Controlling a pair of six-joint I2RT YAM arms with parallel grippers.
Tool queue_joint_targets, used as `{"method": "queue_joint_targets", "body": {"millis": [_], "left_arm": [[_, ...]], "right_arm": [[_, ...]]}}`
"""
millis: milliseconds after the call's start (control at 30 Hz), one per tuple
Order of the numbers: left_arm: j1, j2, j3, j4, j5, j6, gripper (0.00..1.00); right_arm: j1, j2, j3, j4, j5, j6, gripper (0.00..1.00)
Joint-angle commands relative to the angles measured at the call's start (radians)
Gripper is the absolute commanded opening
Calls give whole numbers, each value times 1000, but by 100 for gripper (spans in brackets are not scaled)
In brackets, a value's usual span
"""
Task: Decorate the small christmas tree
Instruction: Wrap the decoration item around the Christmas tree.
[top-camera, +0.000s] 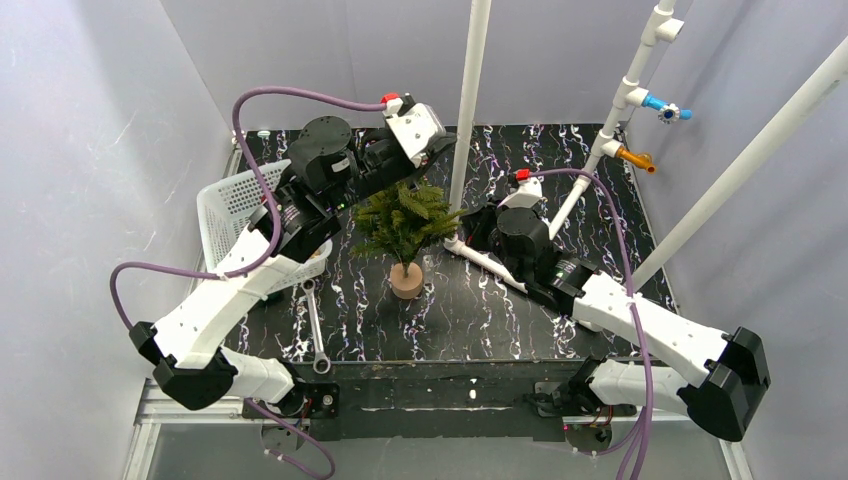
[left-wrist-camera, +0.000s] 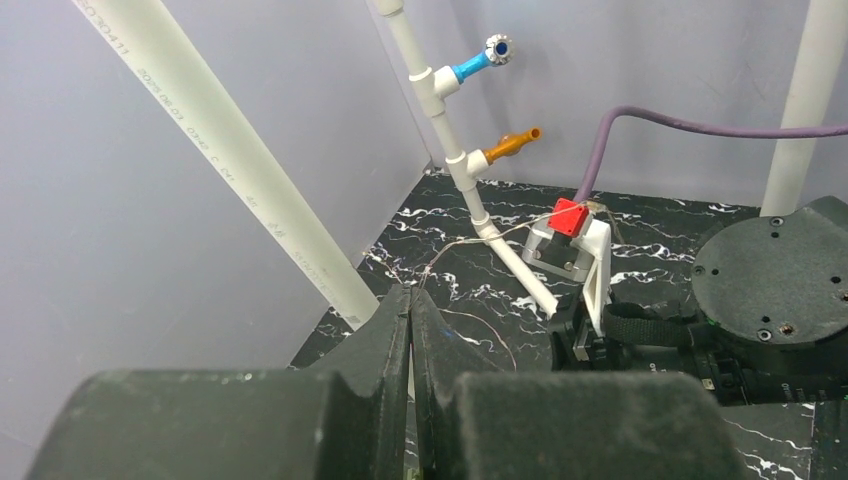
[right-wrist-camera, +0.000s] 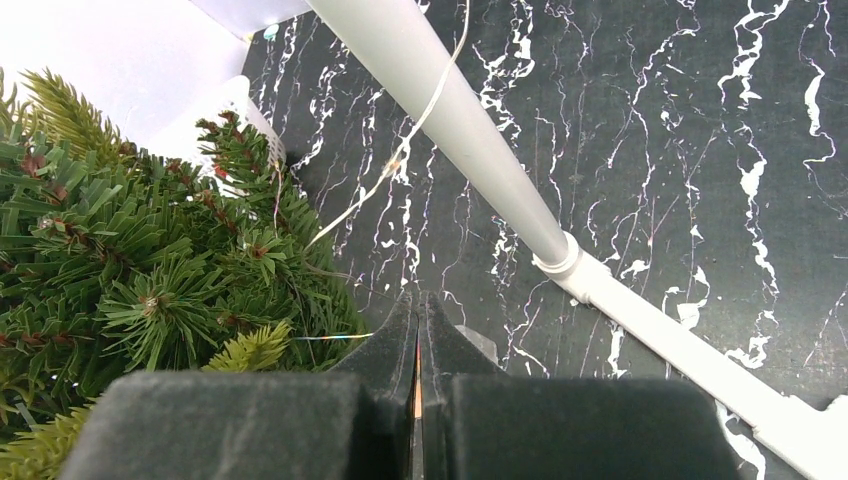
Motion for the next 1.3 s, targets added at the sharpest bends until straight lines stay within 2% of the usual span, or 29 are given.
{"method": "queue_joint_targets", "body": {"millis": [0, 700, 1267], "left_arm": [[18, -45, 2, 81, 1, -25, 0], [120, -51, -11, 89, -16, -39, 0], [274, 6, -31, 121, -40, -99, 0]], "right_arm": [[-4, 7, 9, 30, 2, -2, 1], [-6, -3, 19, 15, -46, -28, 1], [-6, -3, 5, -24, -100, 6, 1]]}}
